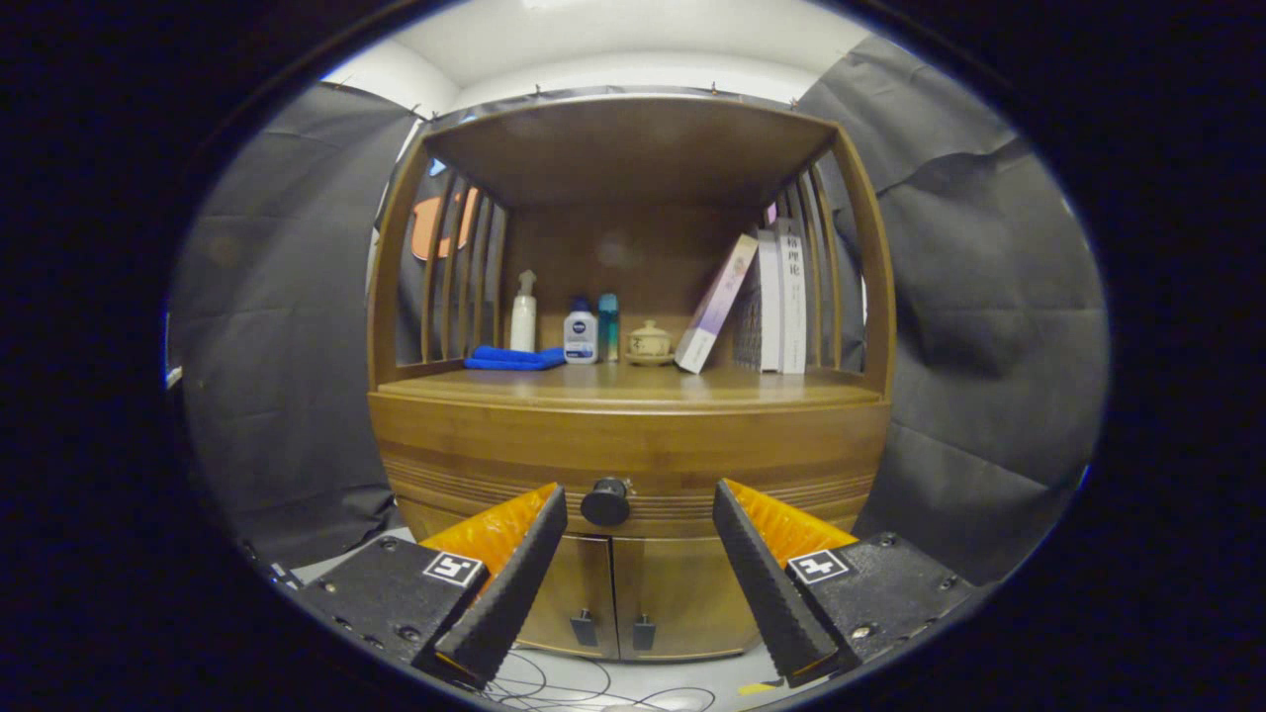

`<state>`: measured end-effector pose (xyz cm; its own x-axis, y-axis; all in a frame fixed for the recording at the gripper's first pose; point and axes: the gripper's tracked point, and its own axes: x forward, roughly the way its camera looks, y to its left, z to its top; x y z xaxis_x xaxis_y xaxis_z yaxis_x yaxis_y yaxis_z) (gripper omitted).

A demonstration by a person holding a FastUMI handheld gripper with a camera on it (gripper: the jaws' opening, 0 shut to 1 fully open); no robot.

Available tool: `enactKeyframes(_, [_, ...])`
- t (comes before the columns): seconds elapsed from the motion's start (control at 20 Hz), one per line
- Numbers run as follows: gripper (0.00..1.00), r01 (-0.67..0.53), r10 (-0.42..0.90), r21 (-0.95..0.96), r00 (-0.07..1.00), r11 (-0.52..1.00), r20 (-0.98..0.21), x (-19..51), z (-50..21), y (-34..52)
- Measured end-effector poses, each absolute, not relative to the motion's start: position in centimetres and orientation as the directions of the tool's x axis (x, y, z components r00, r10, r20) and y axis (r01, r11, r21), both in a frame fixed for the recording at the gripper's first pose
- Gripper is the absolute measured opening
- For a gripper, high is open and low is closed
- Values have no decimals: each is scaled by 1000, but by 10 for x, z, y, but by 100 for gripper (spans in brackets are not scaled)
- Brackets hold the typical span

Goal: Pull open the drawer, take out the items inside it, and place them on the countertop above the cabinet.

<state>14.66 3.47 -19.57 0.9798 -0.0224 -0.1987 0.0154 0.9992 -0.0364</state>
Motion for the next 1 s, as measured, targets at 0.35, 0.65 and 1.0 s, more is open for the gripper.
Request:
enactKeyframes(0.35, [97, 35, -57, -93, 969, 995, -239, 206, -229, 41])
enactKeyframes(0.65, [77, 36, -61, -94, 959, 995, -276, 230, -245, 50])
enactKeyframes(1.0, [49, 101, -117, -78, 961, 992, -250, 235, -251, 51])
